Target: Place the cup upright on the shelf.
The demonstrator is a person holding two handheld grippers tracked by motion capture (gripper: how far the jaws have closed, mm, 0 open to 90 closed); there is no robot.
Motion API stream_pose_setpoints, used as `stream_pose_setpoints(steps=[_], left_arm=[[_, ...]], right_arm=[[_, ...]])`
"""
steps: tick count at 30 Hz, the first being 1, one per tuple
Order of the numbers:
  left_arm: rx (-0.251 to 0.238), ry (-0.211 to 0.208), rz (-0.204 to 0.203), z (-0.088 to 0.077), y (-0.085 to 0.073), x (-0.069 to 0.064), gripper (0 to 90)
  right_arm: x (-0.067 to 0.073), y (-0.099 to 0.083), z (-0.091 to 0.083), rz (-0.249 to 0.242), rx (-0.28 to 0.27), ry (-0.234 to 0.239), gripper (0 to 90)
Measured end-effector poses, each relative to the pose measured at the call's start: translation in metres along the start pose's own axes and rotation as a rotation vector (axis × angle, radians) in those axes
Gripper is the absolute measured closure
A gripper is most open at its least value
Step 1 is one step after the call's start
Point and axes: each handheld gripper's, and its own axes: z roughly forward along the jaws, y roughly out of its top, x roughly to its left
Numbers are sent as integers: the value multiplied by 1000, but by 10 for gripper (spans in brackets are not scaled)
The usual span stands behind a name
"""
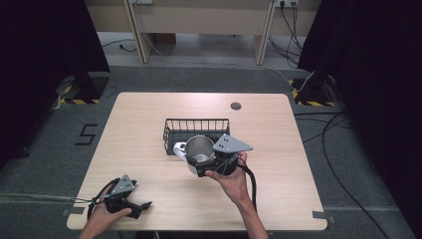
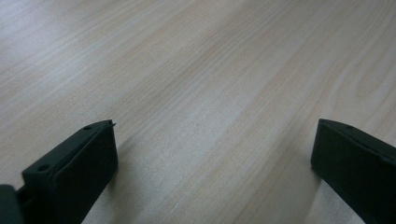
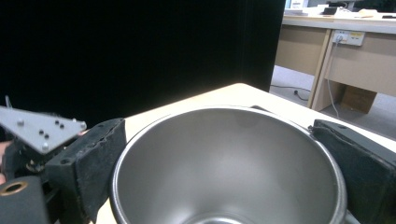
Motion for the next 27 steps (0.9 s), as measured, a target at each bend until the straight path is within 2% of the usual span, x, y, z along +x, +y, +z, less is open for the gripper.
stream_pose_setpoints(steps=[14,19,24,27], left_arm=[[0,0,-1,0,0,0,0],[0,-1,-1,0,0,0,0],[2,-1,0,0,0,0,0],[2,-1,0,0,0,0,0]], right_arm=[[-15,34,12,-5,-3,7,62],[-30,43,20,25,-2,7,62],[-40,47,26,23,2,-4,62],[-50,50,32,21,9,-17,62]])
